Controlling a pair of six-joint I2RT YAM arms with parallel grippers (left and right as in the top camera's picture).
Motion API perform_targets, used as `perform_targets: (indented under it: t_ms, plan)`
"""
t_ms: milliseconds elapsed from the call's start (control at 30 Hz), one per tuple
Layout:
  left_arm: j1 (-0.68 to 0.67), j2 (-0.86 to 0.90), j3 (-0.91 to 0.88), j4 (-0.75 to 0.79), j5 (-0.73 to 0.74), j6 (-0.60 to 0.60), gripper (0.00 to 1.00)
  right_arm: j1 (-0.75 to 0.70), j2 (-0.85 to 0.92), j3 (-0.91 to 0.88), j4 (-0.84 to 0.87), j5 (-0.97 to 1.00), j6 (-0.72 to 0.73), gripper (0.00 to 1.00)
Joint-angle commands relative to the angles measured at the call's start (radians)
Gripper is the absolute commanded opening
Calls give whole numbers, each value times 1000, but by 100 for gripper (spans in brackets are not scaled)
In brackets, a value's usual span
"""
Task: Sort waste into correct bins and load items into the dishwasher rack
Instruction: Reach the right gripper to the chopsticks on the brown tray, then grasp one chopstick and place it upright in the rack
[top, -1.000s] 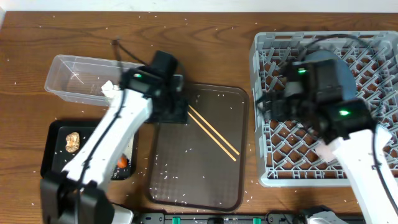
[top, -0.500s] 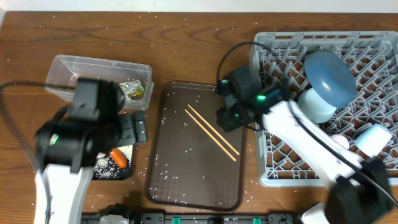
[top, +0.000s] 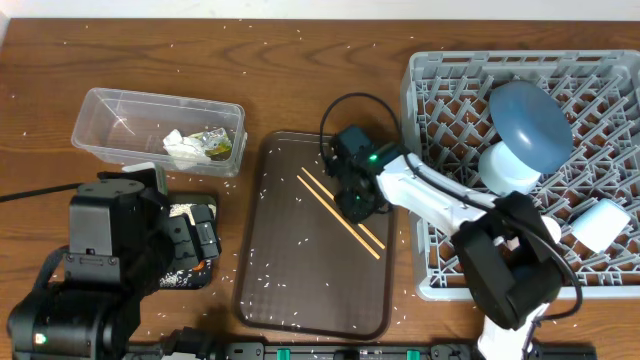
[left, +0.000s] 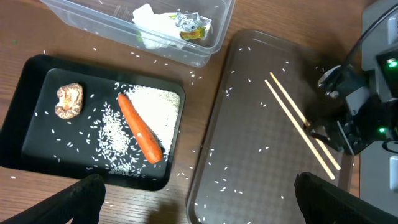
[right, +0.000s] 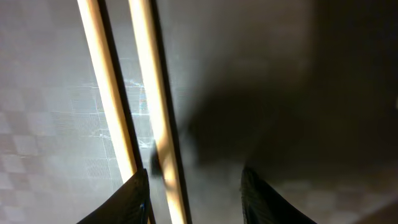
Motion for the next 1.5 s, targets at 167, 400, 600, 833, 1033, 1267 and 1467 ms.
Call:
perform_targets:
  t_ms: [167, 400, 600, 833, 1033, 1267, 1467]
  plan:
    - [6, 1, 19, -2, -9, -2, 98, 17, 50, -2, 25, 40, 7, 1]
    - [6, 1, 19, -2, -9, -2, 98, 15, -72, 37, -14, 97, 142, 1]
    - [6, 1, 19, -2, -9, -2, 98, -48, -313, 40, -40, 152, 309, 1]
    - [6, 1, 19, -2, -9, -2, 98, -171, -475, 40, -151, 239, 400, 1]
    - [6, 1, 19, -2, -9, -2, 98, -268, -449, -7, -204, 231, 435, 1]
    - [6, 1, 19, -2, -9, -2, 98, -306, -379, -36, -210, 300, 479, 1]
    - [6, 1, 19, -2, -9, -2, 98, -274, -380, -36, -167, 158, 250, 44]
